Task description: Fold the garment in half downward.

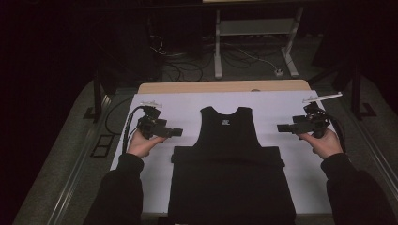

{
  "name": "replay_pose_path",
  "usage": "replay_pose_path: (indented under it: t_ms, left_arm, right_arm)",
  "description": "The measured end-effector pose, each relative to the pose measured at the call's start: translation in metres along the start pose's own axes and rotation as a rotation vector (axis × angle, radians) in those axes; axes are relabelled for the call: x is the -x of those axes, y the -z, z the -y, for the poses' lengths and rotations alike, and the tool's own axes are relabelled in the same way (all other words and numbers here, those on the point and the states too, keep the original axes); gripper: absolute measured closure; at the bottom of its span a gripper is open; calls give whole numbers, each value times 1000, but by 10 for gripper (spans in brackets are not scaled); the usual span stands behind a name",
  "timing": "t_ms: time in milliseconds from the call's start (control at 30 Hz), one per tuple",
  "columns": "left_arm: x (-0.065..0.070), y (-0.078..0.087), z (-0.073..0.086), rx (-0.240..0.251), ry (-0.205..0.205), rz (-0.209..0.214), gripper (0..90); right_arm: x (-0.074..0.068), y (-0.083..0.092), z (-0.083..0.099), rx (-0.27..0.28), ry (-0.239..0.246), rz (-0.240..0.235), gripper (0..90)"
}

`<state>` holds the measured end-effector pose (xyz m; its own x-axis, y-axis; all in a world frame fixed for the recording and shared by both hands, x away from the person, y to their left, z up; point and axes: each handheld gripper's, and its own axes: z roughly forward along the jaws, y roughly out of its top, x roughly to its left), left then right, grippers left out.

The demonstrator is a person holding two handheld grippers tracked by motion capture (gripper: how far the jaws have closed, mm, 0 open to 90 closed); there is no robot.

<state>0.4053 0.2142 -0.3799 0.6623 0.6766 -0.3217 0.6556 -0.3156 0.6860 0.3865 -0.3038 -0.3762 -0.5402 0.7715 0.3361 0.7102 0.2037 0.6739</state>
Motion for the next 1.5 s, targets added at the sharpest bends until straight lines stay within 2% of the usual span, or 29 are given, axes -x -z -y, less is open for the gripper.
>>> replay_pose_path:
  t_ms: [167,233,333,633,700,867,1000,1233,1500]
  left_arm:
    - [-2,-3,-10,-9,-15,0,0]
    - [-4,-5,-14,-8,-3,2,0]
    - [-5,-8,-19,-34,-28,-5,0]
    - [-4,-17,-34,-17,-32,16,0]
    - [-4,-19,-37,-6,-21,17,0]
    - [-5,-25,-45,-45,-51,-8,0]
    - [-4,-31,-48,-27,-45,-1,0]
    - [-5,-45,-52,-38,-41,6,0]
    - [-8,-57,-50,-37,-27,23,0]
  right_arm:
    - [4,-3,-8,-10,4,11,0]
    - [5,-3,-12,-14,7,16,0]
    - [6,-3,-17,-14,12,17,0]
    - [6,-4,-34,-13,34,34,0]
    - [6,-6,-37,-13,39,35,0]
    - [3,-12,-44,-28,54,38,0]
    - [3,-18,-47,-29,54,33,0]
    - [12,-28,-48,-19,29,22,0]
    - [15,-38,-49,-24,33,18,0]
